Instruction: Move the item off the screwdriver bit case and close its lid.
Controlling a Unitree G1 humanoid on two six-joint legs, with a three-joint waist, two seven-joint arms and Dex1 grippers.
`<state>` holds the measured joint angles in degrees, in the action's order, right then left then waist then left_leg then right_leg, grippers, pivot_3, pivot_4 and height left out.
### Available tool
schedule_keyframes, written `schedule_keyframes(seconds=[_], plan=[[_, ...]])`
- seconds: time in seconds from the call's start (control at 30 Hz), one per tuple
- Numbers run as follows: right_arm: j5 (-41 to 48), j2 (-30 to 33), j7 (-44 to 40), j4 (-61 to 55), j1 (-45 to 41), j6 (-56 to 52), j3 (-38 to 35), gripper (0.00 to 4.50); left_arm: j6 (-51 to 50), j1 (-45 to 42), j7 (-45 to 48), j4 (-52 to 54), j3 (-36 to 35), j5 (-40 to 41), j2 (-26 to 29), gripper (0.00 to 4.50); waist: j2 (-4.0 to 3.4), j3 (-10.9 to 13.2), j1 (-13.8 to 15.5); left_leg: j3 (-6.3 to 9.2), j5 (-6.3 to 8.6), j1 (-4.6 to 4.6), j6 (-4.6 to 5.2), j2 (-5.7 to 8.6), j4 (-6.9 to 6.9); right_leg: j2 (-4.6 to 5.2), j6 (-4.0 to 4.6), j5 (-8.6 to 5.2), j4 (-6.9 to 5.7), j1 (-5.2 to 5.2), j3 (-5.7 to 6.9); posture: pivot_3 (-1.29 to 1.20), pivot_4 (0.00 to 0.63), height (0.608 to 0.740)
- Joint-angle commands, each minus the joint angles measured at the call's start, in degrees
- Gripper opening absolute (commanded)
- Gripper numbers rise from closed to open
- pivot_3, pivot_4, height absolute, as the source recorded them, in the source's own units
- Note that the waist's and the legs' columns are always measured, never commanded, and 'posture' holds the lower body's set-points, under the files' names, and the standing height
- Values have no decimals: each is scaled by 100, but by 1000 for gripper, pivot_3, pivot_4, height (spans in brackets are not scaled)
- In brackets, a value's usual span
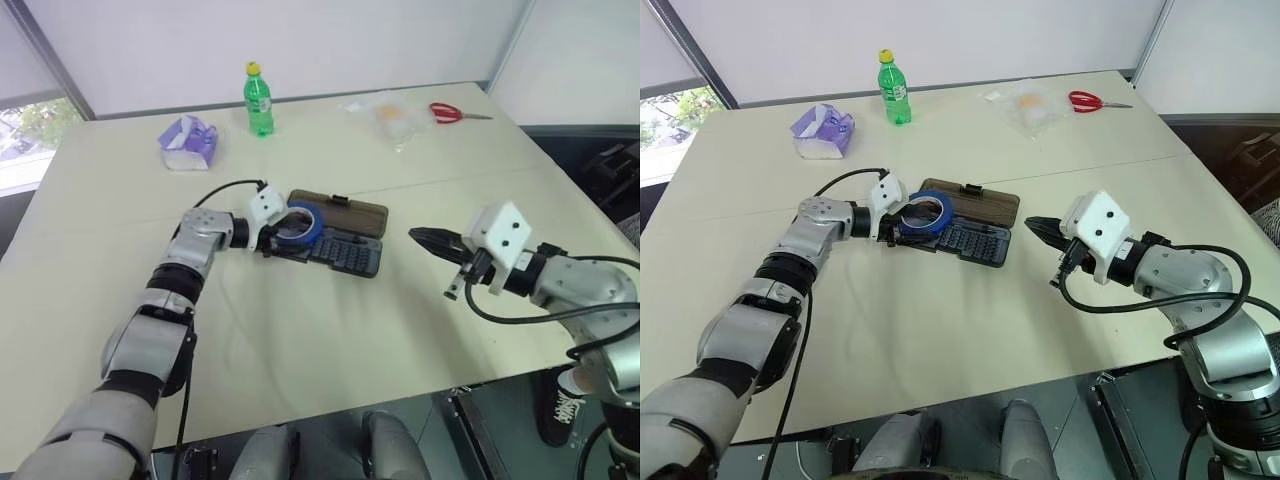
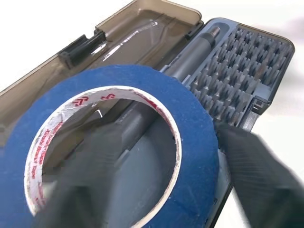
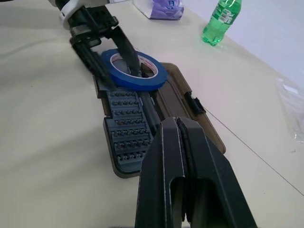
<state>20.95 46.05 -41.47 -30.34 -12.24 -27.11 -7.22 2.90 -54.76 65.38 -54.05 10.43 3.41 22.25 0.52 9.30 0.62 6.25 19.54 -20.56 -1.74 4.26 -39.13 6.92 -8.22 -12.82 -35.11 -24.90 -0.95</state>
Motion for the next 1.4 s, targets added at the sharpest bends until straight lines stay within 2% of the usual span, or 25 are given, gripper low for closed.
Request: schedule_keyframes(seconds=[0.03,0.07,0.1,0.4,0.47,0.63,0.83,1.0,1.17,1.4], plan=[[-15,-34,16,-115,-117,119,-50,0,-96,13,46,134,-154,28,71,1156,0,0,0,1,0,-1,0,0,0,0,0,0,0,0,0,0,150,740],[-17,-33,9,-107,-125,121,-41,0,-121,36,78,179,-167,36,90,650,0,0,1,0,0,0,0,0,0,0,0,0,0,0,0,0,150,740],[-17,-32,3,-101,-129,123,-37,0,-141,54,102,215,-175,37,102,463,0,0,1,0,0,0,0,0,0,0,0,0,0,0,0,0,150,740],[-9,-28,-19,-107,-150,94,2,0,-286,149,-176,526,-393,150,119,471,0,0,0,1,0,-1,0,0,0,0,0,0,0,0,0,0,150,740],[-9,-33,-16,-133,-127,89,11,0,-321,159,-581,656,-580,178,152,471,0,0,-2,1,0,-1,0,0,0,0,0,0,0,0,0,0,150,740],[-1,-74,-6,-162,-92,84,69,0,-561,426,-2255,1101,-1273,131,422,471,1,0,-15,18,0,-1,0,-2,1,0,0,0,0,-3,-1,0,150,740],[-13,-162,-101,-29,-156,156,259,0,-1998,1776,-3873,2863,-2259,158,953,471,-1,0,-135,22,0,-2,-1,-6,13,-1,-1,0,-13,-26,-6,0,150,740],[-45,-241,-266,201,-362,268,476,0,-3104,2990,-5058,3858,-3293,203,1042,471,0,-1,-131,25,0,-5,-2,-7,9,0,0,0,-12,-26,-8,0,150,740],[-93,-331,-434,510,-648,406,697,0,-3379,3630,-6049,3759,-4151,203,1057,471,3,-2,-85,28,0,-5,-3,-8,7,2,0,0,-12,-24,-8,0,150,740],[-136,-410,-516,598,-785,449,793,0,-3198,3857,-6513,3354,-4420,342,932,471,3,-3,7,23,-1,1,-4,-4,5,8,0,1,-11,-19,-8,0,150,740]])
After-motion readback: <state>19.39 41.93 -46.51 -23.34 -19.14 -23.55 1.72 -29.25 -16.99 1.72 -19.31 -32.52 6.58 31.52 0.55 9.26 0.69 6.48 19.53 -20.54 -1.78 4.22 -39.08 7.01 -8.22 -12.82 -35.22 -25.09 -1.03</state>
